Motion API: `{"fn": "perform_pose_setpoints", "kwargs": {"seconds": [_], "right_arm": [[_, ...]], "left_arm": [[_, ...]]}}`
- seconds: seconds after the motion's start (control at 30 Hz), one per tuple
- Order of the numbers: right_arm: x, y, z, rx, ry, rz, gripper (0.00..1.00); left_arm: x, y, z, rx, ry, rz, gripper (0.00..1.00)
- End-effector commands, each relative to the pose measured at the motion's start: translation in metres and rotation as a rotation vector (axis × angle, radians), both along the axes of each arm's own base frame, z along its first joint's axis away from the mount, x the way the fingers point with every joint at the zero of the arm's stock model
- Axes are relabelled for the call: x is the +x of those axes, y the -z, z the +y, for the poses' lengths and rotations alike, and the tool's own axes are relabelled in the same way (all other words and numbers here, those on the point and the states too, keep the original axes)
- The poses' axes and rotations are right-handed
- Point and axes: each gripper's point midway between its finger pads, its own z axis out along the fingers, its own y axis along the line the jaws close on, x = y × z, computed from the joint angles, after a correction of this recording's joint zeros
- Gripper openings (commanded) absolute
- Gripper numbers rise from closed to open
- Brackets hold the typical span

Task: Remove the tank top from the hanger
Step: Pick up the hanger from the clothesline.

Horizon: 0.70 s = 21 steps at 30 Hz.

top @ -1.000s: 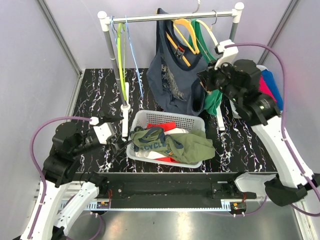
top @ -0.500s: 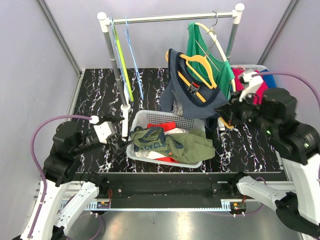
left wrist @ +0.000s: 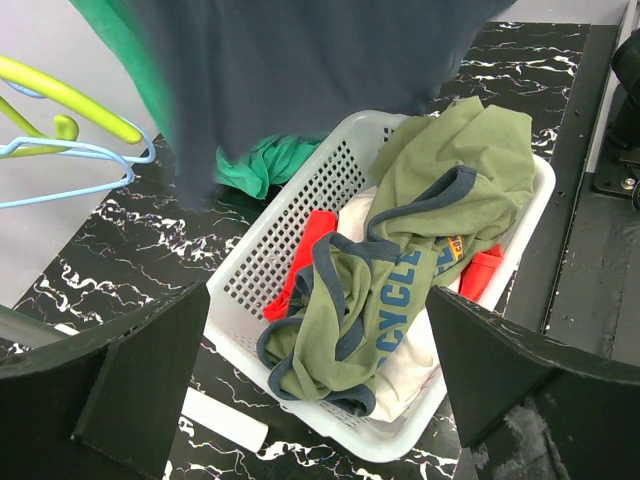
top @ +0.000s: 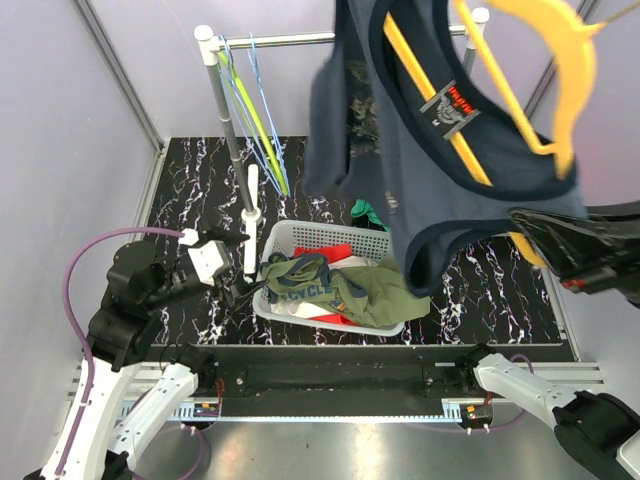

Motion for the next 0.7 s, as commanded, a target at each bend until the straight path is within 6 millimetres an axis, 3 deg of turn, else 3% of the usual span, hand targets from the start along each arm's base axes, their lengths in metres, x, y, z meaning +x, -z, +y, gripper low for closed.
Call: {"fn": "perform_pose_setpoints", "kwargs": {"seconds": [0.0, 0.27, 0.53, 0.67], "right_arm": [[-0.026, -0.055, 0.011, 0.078, -0.136, -0.197, 0.00], [-0.023, -0.057, 0.023, 0.063, -0.196, -0.184, 0.00], [-0.007, -0.033, 0.022, 0.010, -0.131, -0.152, 0.00], [0.005, -0.008, 0.019, -0.064, -0.078, -0.091, 0.00]], "left_arm": [[-0.008, -0.025, -0.002, -0.043, 0.025, -0.068, 0.99], [-0.013, -0.027, 0.000, -0.052, 0.025, -0.079, 0.99], [-0.015, -0.025, 0.001, -0.047, 0.020, -0.077, 0.99], [-0.014, -0.025, 0.001, -0.047, 0.023, -0.073, 0.99]]}}
